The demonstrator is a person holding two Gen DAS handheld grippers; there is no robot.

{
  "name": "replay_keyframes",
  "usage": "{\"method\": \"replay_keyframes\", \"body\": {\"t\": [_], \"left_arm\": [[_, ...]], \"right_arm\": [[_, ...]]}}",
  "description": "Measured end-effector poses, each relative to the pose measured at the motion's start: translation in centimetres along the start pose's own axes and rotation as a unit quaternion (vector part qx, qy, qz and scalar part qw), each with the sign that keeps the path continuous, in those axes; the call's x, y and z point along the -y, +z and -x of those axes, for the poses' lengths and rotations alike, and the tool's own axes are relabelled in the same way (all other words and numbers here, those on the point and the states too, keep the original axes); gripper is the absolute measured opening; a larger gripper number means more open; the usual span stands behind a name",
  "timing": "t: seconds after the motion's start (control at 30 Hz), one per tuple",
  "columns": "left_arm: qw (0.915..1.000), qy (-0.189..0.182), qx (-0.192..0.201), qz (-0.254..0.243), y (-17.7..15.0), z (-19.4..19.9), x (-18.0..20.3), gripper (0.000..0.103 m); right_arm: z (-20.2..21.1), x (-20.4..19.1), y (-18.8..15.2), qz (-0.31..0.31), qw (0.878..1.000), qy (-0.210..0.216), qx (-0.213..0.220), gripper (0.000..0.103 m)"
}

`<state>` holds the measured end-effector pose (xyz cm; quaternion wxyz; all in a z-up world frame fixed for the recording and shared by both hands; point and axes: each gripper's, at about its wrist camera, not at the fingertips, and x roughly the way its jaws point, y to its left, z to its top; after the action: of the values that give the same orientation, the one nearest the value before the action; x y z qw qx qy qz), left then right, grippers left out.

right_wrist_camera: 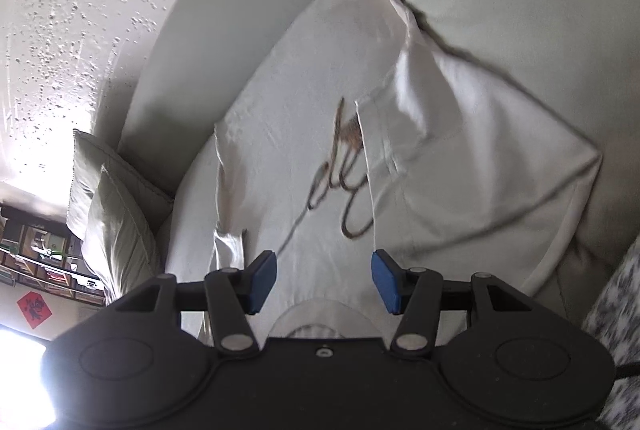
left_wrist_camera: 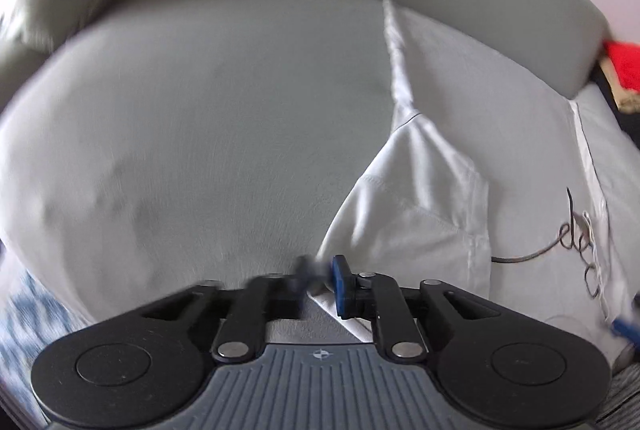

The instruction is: Fold clothes

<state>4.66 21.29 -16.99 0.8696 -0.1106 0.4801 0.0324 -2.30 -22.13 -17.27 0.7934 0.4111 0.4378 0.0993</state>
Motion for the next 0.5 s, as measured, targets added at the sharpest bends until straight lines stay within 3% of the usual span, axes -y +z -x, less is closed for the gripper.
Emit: {"method": "replay_keyframes", "body": {"t": [0.07,0.1,0.13,0.2,0.3,0.5], "left_arm": [[0.9993,-0.015,0.033,-0.003,0.3,0.9,0.2,0.021],[0.9985,-0.024,0.05,-0.002,0.5,1.3,0.3,0.021],[0.9975,-0.031,0.063,-0.004,0.7,1.6,0.3,0.017],[0.9964,-0.032,0.076,-0.019,1.3,1.7,0.3,0.013],[0.9965,-0.023,0.062,-0.052,2.7,-1.3,3.1,0.013],[0.9972,-0.014,0.022,-0.07,4.7,-7.3,6.4,0.011]], "right_arm": [[1.1,0.0,0.6,0.014,0.999,-0.015,0.038,0.05],[1.6,0.0,1.0,0.021,0.998,-0.027,0.059,0.043],[1.8,0.1,1.5,0.027,0.996,-0.046,0.076,0.023],[1.8,0.6,2.7,0.031,0.991,-0.083,0.097,0.008],[0.6,1.6,4.8,0.028,0.988,-0.108,0.103,0.008],[-4.7,1.9,8.1,0.045,0.984,-0.153,0.075,0.009]]}}
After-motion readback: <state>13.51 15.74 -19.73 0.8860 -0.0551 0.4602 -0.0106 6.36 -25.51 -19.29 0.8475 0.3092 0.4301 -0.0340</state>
